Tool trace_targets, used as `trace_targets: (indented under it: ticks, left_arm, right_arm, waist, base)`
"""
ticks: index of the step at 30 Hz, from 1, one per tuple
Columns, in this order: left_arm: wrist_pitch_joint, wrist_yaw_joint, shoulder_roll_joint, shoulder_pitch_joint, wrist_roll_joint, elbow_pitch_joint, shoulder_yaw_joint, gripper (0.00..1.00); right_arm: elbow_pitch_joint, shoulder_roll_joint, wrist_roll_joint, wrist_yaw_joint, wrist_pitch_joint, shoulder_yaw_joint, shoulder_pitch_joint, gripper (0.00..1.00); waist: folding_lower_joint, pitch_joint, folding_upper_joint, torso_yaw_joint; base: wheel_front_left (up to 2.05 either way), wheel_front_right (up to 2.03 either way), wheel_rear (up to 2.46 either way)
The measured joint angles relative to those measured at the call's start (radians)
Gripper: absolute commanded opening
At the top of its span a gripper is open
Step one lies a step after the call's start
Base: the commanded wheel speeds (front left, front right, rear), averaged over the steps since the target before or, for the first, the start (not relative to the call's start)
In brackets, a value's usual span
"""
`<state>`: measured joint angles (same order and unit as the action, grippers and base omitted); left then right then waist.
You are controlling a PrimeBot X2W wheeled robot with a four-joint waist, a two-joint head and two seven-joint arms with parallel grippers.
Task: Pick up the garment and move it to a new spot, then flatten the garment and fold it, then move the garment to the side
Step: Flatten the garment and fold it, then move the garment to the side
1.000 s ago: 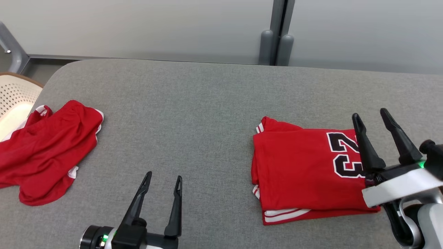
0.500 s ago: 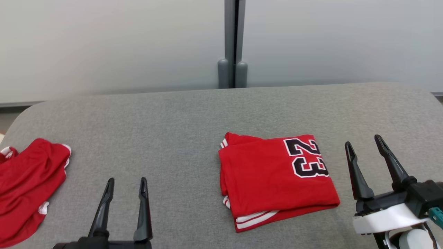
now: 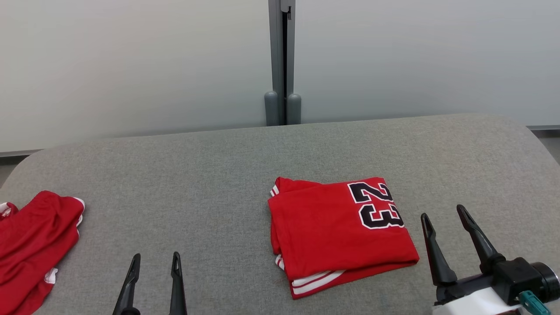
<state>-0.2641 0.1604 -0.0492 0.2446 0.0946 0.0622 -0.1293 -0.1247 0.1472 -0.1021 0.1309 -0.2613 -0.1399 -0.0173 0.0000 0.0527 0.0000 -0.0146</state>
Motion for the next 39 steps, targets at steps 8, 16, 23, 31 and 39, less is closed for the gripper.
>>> trace_targets:
  ticks: [8, 16, 23, 31, 39]
  left_arm:
    - [0.000, -0.002, 0.000, 0.004, 0.012, -0.028, 0.010, 1.00]
    - [0.000, -0.008, 0.000, 0.004, 0.013, -0.043, 0.016, 1.00]
    - [0.000, -0.009, 0.000, 0.004, 0.013, -0.054, 0.012, 1.00]
    - [0.000, -0.007, 0.000, 0.004, 0.013, -0.055, 0.009, 1.00]
    - [0.000, -0.023, 0.000, -0.009, 0.002, -0.055, -0.005, 1.00]
  right_arm:
    - [-0.017, -0.010, -0.008, 0.000, 0.000, -0.001, 0.000, 1.00]
    - [-0.025, -0.011, -0.014, 0.000, 0.000, 0.001, 0.000, 1.00]
    - [-0.029, -0.018, -0.020, 0.000, 0.000, 0.013, 0.002, 1.00]
    - [-0.033, -0.018, -0.018, 0.000, 0.000, 0.012, 0.002, 1.00]
    - [-0.164, -0.028, -0.114, 0.000, -0.002, -0.007, 0.046, 1.00]
  waist:
    - [0.0000, 0.006, 0.0000, 0.005]
    - [0.0001, 0.009, 0.0000, 0.011]
    - [0.0000, 0.010, 0.0000, 0.019]
    - [0.0000, 0.009, 0.0000, 0.026]
    - [0.0000, -0.005, 0.0000, 0.032]
  base:
    - [0.00, 0.00, 0.00]
    - [0.00, 0.00, 0.00]
    - [0.00, 0.00, 0.00]
    - [0.00, 0.00, 0.00]
    - [0.00, 0.00, 0.00]
